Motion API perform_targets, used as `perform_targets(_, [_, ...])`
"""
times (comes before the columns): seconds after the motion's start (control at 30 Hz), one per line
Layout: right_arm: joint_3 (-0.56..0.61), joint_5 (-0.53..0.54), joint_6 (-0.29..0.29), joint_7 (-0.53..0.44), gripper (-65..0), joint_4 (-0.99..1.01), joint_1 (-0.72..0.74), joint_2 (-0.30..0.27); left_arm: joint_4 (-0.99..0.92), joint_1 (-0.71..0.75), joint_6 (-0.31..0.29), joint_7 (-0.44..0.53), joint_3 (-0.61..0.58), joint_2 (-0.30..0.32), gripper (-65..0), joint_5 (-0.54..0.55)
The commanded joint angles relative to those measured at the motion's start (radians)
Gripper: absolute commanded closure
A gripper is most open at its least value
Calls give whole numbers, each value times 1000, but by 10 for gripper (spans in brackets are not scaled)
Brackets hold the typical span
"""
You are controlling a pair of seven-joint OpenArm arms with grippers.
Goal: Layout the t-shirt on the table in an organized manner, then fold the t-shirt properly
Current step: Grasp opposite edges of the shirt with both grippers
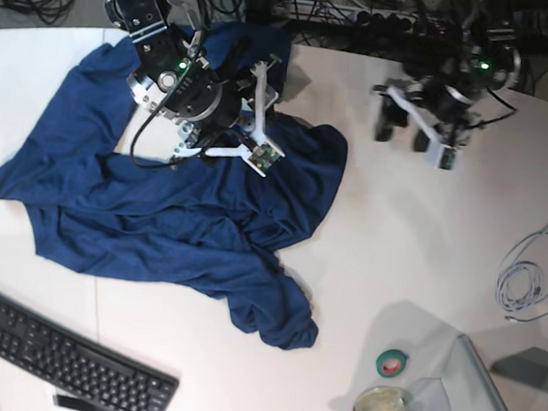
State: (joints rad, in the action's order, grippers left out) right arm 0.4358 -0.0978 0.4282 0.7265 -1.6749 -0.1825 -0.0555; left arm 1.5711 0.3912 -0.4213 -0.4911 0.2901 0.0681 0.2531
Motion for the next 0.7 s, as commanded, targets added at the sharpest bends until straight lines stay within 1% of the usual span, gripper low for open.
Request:
perform_targets(0.0, [-24, 8, -1, -21, -312, -23, 4, 6, 21, 2, 6, 12, 5, 3, -385, 48])
perform_targets(0.13, [-168, 10, -1, -23, -312, -66, -38, -4, -1, -4, 6, 10, -2, 9, -387, 341])
perform_targets(0.2, [-225, 10, -1, -23, -312, -75, -51, -5, -18, -5, 6, 10, -13, 28, -388, 449])
perform_targets(0.23, [-251, 10, 1, -23, -312, -75, -58, -7, -24, -5, 6, 10, -42, 40, -406, 493])
perform_targets(0.27, [-274, 10, 2, -25, -312, -75, -59, -7, -27, -5, 6, 10, -78, 58, -439, 526])
perform_targets(0.33, [-315, 10, 2, -48, -312, -75, -78, -7, -33, -22, 6, 15, -154, 83, -520, 569])
perform_targets(0.37, [-329, 10, 2, -64, -312, -75, -84, -7, -45, -36, 6, 15, -185, 86, -546, 573])
perform_targets(0.4, [-341, 10, 2, -81, -312, -75, -93, -7, -68, -51, 6, 15, -208, 86, -558, 573])
perform_targets(0.47, [-361, 10, 2, -98, -312, -75, -102, -7, -127, -84, 6, 16, -233, 82, -555, 575])
perform_targets(0.53, [-389, 10, 2, -100, -312, -75, -110, -8, -163, -100, 6, 16, -237, 63, -555, 575])
perform_targets(0.6, [-415, 10, 2, -103, -312, -74, -114, -25, -186, -105, 6, 16, -236, 51, -555, 572])
perform_targets(0.67, [-437, 11, 2, -103, -312, -72, -114, -30, -199, -105, 6, 16, -236, 48, -555, 572])
